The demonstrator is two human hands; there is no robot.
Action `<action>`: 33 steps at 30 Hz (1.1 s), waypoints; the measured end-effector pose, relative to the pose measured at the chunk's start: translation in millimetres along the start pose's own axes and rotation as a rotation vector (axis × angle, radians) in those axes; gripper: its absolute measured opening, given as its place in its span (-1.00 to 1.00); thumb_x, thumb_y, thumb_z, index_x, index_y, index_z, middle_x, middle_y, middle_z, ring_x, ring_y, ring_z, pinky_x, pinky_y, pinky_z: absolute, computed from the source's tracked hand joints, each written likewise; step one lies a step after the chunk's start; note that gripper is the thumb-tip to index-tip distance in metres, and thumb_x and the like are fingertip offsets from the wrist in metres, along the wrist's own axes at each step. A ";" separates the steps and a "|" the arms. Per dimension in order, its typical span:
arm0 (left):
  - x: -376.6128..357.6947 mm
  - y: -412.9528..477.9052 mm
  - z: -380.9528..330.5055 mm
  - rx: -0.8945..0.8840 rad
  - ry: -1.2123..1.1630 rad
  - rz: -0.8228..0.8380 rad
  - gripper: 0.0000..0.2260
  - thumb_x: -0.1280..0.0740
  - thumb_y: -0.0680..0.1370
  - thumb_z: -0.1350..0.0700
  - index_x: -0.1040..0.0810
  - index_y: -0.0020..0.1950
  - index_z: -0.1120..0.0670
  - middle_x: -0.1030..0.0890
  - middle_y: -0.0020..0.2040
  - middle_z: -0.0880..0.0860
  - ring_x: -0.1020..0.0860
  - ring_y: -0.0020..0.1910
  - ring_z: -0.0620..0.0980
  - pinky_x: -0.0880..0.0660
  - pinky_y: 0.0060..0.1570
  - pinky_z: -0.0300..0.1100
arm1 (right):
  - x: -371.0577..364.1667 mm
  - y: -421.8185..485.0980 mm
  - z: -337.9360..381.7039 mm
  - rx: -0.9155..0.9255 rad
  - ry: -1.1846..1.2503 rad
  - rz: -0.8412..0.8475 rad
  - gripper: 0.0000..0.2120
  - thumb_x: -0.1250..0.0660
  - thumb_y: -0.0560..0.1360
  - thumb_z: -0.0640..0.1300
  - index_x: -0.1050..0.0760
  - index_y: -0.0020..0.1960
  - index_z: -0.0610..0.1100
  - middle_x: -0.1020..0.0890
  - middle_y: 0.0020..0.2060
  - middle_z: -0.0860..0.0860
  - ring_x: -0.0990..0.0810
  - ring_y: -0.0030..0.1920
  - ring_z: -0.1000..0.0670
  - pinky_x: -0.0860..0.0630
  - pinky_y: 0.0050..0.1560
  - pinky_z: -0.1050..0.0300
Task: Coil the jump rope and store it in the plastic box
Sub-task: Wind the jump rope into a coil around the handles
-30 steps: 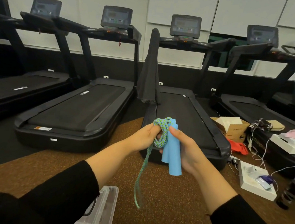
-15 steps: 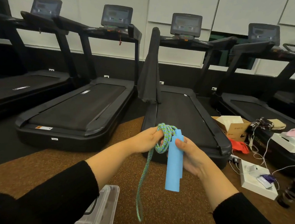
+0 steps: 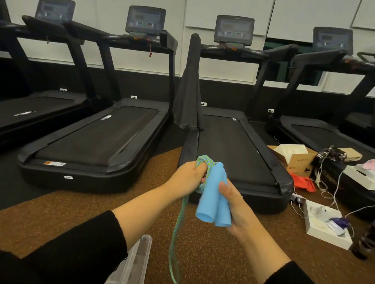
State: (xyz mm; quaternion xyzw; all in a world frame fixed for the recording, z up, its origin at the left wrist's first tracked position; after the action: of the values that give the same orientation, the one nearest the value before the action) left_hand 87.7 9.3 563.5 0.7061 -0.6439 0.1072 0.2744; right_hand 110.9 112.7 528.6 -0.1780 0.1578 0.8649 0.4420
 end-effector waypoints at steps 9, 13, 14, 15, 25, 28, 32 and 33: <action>-19.7 -9.9 11.2 0.323 -0.243 0.202 -0.67 -0.01 0.62 -0.02 -0.51 -0.04 0.10 -0.57 -0.10 0.10 -0.51 -0.12 0.03 -0.43 -0.17 -0.16 | 6.0 -6.0 3.6 -0.116 -0.131 -0.089 -0.52 -0.50 0.06 -0.19 -0.49 -0.03 -0.11 -0.60 -0.31 -0.05 -0.61 -0.38 0.06 -0.58 -0.38 0.14; -18.9 -14.7 12.4 0.369 -0.307 0.349 -0.67 -0.02 0.62 0.00 -0.47 -0.23 0.02 -0.52 -0.32 -0.03 -0.46 -0.29 -0.09 -0.41 -0.25 -0.21 | 2.7 -9.7 5.1 -0.119 -0.081 -0.071 -0.65 -0.42 0.15 -0.25 -0.49 -0.08 -0.13 -0.65 -0.39 -0.02 -0.64 -0.43 0.06 -0.58 -0.43 0.17; -17.0 -14.9 10.9 0.355 -0.293 0.366 -0.68 -0.02 0.62 0.00 -0.47 -0.21 0.02 -0.52 -0.32 -0.04 -0.45 -0.30 -0.09 -0.40 -0.27 -0.22 | -0.2 -11.0 6.0 -0.119 -0.069 -0.069 -0.66 -0.41 0.15 -0.25 -0.48 -0.08 -0.13 -0.66 -0.44 0.00 -0.63 -0.45 0.07 -0.57 -0.45 0.18; -14.7 -14.8 9.1 0.336 -0.261 0.376 -0.70 -0.03 0.61 0.01 -0.48 -0.18 0.02 -0.53 -0.29 -0.03 -0.45 -0.31 -0.10 -0.38 -0.29 -0.23 | -1.6 -11.6 6.0 -0.119 -0.060 -0.071 -0.62 -0.44 0.11 -0.25 -0.48 -0.09 -0.13 -0.65 -0.46 0.01 -0.62 -0.46 0.06 -0.57 -0.45 0.18; -8.5 -12.9 8.0 0.277 -0.212 0.424 -0.75 -0.04 0.62 -0.02 -0.49 -0.05 -0.02 -0.52 -0.14 -0.05 -0.46 -0.28 -0.18 -0.37 -0.23 -0.24 | -0.3 -9.5 6.8 -0.122 -0.024 -0.097 -0.75 -0.48 -0.04 -0.08 -0.68 -0.36 -0.08 -0.65 -0.38 0.01 -0.57 -0.34 0.02 -0.57 -0.36 0.12; -9.2 -14.3 12.1 0.309 -0.325 0.484 -0.76 -0.06 0.63 -0.02 -0.50 0.06 -0.02 -0.54 -0.02 -0.03 -0.49 -0.14 -0.14 -0.41 -0.21 -0.24 | -2.5 -8.2 8.6 -0.110 -0.086 -0.109 -0.57 -0.50 -0.01 -0.13 -0.57 -0.15 -0.12 -0.65 -0.35 -0.01 -0.62 -0.42 0.07 -0.58 -0.44 0.15; -7.8 -16.2 20.7 0.348 -0.564 0.615 -0.70 -0.17 0.60 -0.07 -0.49 0.26 0.00 -0.52 0.13 0.04 -0.51 -0.01 -0.07 -0.43 -0.11 -0.19 | -4.1 -5.1 12.9 -0.112 -0.134 -0.129 -0.63 -0.43 0.18 -0.16 -0.52 -0.02 -0.13 -0.60 -0.22 -0.05 -0.62 -0.38 0.09 -0.59 -0.39 0.15; -6.8 -15.9 25.1 0.357 -0.631 0.633 -0.62 -0.20 0.57 -0.10 -0.44 0.34 0.02 -0.51 0.15 0.05 -0.52 0.00 -0.06 -0.45 -0.08 -0.17 | -3.9 -4.2 13.9 -0.119 -0.137 -0.132 -0.62 -0.42 0.19 -0.16 -0.52 0.01 -0.15 -0.60 -0.22 -0.05 -0.62 -0.40 0.09 -0.58 -0.41 0.16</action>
State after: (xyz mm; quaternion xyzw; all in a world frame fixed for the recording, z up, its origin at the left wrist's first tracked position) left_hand 97.0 2.2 535.4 0.5094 -0.8507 0.0748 -0.1060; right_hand 114.1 118.3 542.2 -0.1541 0.0636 0.8520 0.4963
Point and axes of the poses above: each hand's wrist, its own y-axis towards the middle knuckle, its own x-axis out of the back of the hand, z = x × y, the point moved 6 cm from there along y, towards the middle knuckle
